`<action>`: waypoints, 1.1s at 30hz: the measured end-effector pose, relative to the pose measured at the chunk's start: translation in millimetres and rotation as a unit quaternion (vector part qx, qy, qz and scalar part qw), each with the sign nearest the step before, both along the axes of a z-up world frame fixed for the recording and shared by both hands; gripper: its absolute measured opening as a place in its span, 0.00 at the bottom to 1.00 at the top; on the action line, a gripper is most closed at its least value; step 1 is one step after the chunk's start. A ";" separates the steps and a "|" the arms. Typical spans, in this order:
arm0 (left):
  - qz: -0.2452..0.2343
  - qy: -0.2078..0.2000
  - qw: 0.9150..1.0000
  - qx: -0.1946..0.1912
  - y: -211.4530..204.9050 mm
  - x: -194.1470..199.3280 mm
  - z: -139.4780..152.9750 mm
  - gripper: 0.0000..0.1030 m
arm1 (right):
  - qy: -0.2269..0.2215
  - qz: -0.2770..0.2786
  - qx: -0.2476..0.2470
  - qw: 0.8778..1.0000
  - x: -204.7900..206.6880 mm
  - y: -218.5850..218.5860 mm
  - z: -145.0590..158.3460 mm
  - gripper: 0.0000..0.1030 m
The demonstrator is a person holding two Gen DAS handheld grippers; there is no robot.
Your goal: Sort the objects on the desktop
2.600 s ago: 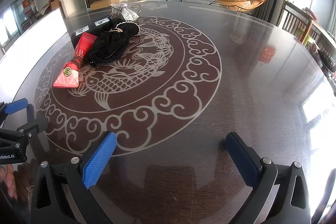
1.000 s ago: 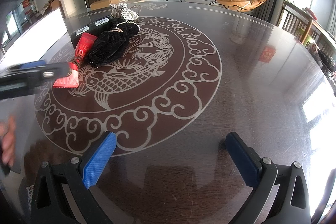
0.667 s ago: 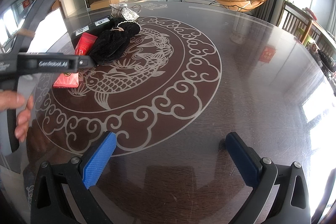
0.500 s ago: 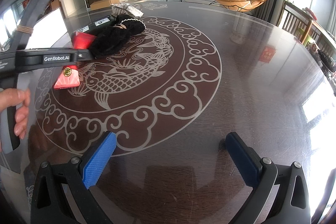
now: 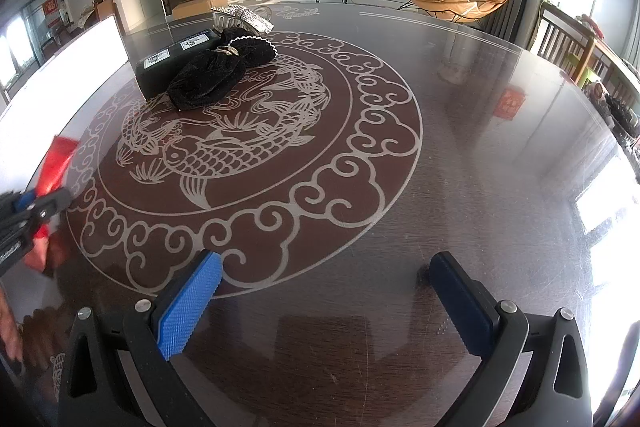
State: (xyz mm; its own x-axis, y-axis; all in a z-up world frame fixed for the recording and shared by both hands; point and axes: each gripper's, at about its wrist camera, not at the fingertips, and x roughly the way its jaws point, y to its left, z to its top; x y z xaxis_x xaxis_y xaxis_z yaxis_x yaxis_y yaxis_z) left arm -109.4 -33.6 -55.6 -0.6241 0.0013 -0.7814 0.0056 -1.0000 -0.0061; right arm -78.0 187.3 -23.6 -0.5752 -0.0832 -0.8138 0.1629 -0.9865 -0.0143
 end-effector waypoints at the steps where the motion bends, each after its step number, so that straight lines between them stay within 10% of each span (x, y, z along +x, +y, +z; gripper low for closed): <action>1: -0.001 -0.006 1.000 0.003 -1.5 -2.8 -1.5 0.77 | 0.000 0.000 0.000 1.000 0.2 -0.4 -0.1 1.00; 5: 0.001 -0.037 0.999 -0.006 1.6 -14.3 -8.1 1.00 | 0.000 0.000 0.000 1.000 0.2 -0.5 0.1 1.00; 33: 0.000 -0.037 0.999 -0.004 1.3 -7.9 -12.1 1.00 | 0.000 0.000 0.000 1.000 0.6 -0.9 0.3 1.00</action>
